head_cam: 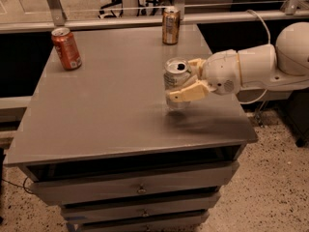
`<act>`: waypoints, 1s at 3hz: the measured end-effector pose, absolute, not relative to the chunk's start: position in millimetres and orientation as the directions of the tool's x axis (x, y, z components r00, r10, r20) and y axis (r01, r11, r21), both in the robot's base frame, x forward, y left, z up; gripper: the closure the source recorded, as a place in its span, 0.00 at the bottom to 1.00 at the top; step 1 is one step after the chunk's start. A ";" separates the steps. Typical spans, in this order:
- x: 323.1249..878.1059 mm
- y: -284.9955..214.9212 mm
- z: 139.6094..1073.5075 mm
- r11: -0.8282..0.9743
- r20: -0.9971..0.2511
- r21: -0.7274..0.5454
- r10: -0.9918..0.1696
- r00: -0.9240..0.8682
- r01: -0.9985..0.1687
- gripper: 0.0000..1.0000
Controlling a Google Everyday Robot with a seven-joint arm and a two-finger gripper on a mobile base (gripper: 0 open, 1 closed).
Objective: Move 7up can near coke can
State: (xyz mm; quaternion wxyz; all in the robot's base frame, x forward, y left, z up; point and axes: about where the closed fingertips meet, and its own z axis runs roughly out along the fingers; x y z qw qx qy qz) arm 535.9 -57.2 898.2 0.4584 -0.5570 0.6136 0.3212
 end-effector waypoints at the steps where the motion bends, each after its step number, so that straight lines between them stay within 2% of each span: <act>1: 559.7 -36.0 894.5 0.173 -0.939 -0.130 -0.338 0.065 -0.976 1.00; 3: 635.9 34.3 904.9 0.087 -0.934 -0.215 -0.308 0.179 -0.973 1.00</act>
Offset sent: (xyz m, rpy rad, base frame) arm 0.1163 0.0985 0.0108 0.0825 -0.1475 0.1064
